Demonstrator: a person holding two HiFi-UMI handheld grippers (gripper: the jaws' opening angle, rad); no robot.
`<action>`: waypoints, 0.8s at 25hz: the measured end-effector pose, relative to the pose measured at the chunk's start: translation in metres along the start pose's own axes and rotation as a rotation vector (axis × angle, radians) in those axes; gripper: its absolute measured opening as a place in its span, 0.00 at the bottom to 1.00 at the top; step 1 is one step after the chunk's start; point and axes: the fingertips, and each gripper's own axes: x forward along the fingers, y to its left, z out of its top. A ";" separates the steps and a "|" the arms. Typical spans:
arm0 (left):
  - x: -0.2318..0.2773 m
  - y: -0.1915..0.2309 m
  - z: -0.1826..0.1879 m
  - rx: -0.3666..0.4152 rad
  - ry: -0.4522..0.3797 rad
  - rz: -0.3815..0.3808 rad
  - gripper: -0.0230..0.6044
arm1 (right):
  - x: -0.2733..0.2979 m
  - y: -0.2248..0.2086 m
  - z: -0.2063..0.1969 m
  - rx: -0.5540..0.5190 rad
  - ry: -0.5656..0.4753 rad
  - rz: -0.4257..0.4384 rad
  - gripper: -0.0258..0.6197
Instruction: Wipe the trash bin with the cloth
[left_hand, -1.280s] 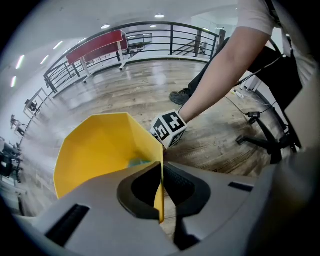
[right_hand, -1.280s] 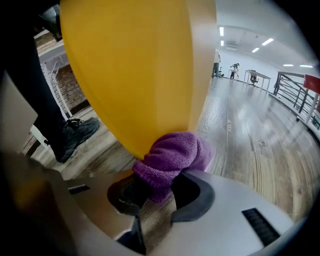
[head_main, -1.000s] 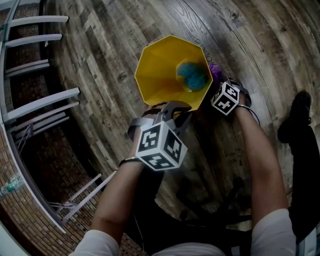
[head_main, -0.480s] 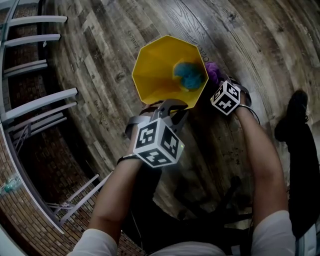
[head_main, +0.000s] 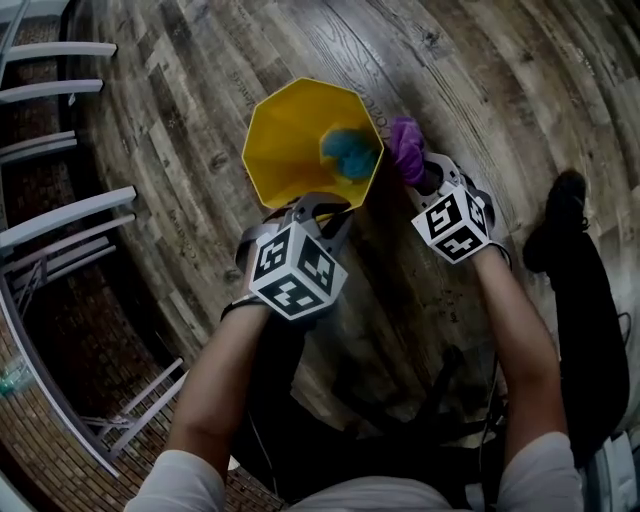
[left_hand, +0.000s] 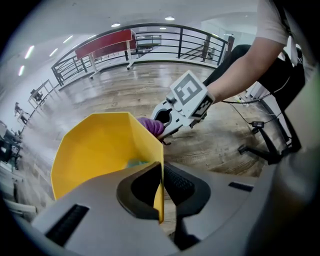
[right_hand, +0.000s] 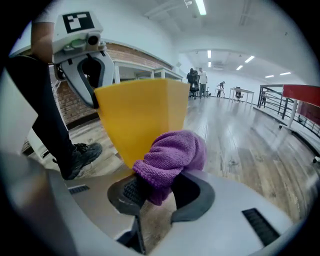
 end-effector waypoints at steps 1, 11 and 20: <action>0.001 0.000 0.002 -0.010 -0.002 0.002 0.06 | -0.008 0.002 0.008 -0.002 -0.022 -0.003 0.21; 0.000 0.011 0.034 -0.157 -0.098 0.020 0.07 | -0.075 -0.002 0.060 0.014 -0.186 -0.081 0.21; -0.009 0.003 0.016 -0.101 -0.036 0.029 0.08 | -0.085 0.015 0.074 -0.030 -0.211 -0.063 0.21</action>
